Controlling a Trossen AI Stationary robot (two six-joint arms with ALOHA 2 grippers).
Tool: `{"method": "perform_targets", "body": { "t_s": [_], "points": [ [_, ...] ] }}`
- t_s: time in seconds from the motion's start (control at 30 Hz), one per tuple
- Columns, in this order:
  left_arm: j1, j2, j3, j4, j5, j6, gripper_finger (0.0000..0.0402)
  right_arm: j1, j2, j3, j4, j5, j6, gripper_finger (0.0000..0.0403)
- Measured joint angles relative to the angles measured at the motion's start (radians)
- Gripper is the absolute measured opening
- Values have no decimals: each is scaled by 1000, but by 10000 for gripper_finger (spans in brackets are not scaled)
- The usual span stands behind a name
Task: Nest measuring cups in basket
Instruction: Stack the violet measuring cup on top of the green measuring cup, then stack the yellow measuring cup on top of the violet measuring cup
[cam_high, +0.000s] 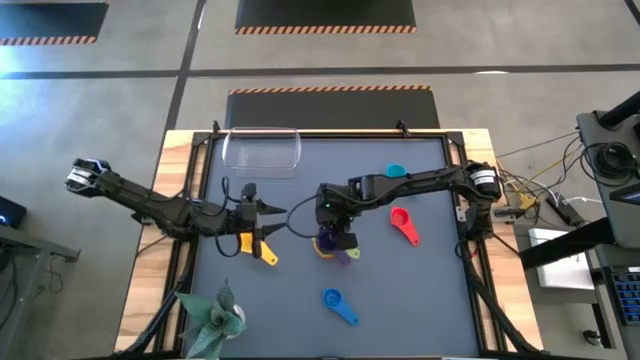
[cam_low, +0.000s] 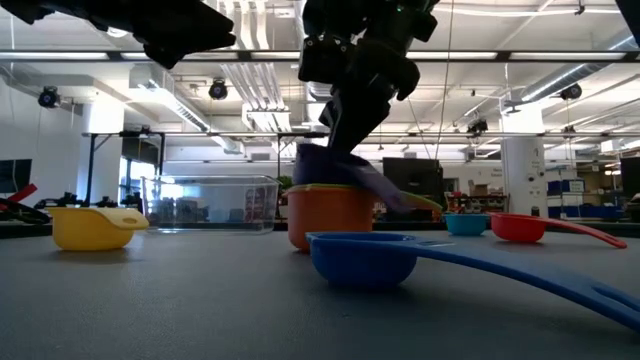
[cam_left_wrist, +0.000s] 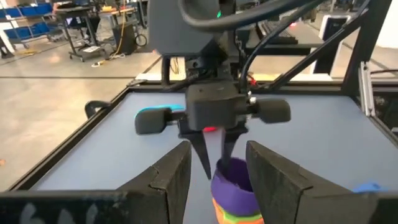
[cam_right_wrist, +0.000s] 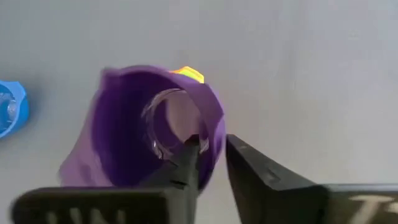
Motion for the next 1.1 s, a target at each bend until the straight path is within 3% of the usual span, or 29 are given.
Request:
{"method": "perform_targets", "body": {
  "t_s": [0.3,0.5,0.63,0.87,1.0,1.1],
  "points": [
    [10,-53,0,-80,0,-26,137,-6,-19,0,0,3,-70,179],
    [9,-53,0,-142,1,-121,137,-37,-70,-1,-19,4,-56,191],
    [9,-53,0,-251,1,-269,137,-43,-134,-19,-36,2,-2,188],
    [9,-52,4,-439,1,-431,137,5,-286,-226,104,-12,37,173],
    [7,-26,101,-533,0,-437,137,30,-434,-402,261,-151,61,162],
    [4,27,188,-617,1,-432,137,46,-575,-547,443,-172,123,155]
  ]
}}
